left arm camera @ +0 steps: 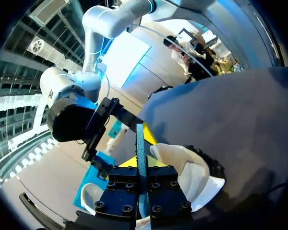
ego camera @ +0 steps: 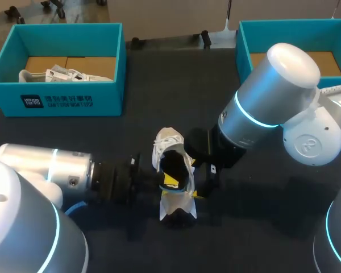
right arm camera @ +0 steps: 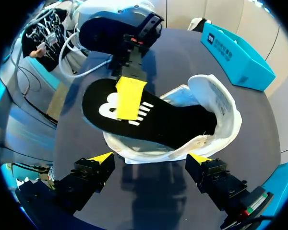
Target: Take the shoe out of the shoebox, open the shoe tongue, remove and reinsert the insole, then place the shoe into the shoebox
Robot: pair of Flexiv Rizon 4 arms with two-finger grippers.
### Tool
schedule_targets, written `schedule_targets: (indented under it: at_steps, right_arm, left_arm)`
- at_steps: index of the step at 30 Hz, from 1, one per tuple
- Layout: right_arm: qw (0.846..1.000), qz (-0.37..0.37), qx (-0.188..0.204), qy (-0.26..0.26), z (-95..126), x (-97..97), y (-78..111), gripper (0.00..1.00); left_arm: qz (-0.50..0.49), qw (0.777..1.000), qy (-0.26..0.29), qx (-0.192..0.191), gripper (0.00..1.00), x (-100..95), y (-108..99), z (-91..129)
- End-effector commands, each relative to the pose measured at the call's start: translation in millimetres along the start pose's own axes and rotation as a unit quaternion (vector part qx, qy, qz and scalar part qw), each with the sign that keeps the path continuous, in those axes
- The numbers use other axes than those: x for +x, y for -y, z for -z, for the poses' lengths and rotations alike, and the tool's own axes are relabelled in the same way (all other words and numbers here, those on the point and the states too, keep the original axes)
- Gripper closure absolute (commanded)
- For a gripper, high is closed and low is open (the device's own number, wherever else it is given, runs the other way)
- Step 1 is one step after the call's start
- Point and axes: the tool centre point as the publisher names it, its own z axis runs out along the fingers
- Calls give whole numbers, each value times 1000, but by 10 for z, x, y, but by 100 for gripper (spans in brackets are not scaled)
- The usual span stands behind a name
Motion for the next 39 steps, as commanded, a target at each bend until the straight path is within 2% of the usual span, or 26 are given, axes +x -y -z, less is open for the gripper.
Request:
schedule_targets:
  at_steps: [1, 7, 12, 13, 14, 17, 26, 27, 29, 30, 32, 39]
  right_arm:
    - [1000, -1, 0, 1, -17, 8, -4, 0]
    - [1000, -1, 0, 1, -17, 8, -4, 0]
    - [1000, -1, 0, 1, -17, 8, -4, 0]
    - [1000, -1, 0, 1, -17, 8, -4, 0]
    - [1000, -1, 0, 1, -17, 8, -4, 0]
    - [1000, -1, 0, 1, -17, 8, -4, 0]
    - [1000, -1, 0, 1, -17, 8, -4, 0]
    - [1000, -1, 0, 1, -17, 8, -4, 0]
    - [1000, -1, 0, 1, -17, 8, -4, 0]
    - [1000, -1, 0, 1, -17, 8, -4, 0]
    - [1000, -1, 0, 1, -17, 8, -4, 0]
    - [1000, -1, 0, 1, -17, 8, -4, 0]
  left_arm:
    - [-3, 1000, 2, -8, 100, -6, -260, -150]
    - [-9, 1000, 0, -22, 100, -7, -395, -189]
    - [-2, 1000, 3, -20, 100, -13, -282, -147]
    - [1, 1000, 4, -19, 78, -15, -251, -131]
    - [6, 1000, 9, -14, 64, -22, -220, -112]
    - [12, 1000, 12, -11, 55, -39, -125, -51]
    - [10, 1000, 3, 3, 60, -57, 160, 52]
    - [9, 1000, 1, 3, 65, -56, 170, 50]
    - [9, 1000, -6, 5, 84, -63, 161, 34]
    - [10, 1000, -9, 4, 100, -53, 149, 14]
    - [15, 1000, -16, 0, 100, -14, 120, -34]
    - [19, 999, -24, -22, 100, 29, -187, -143]
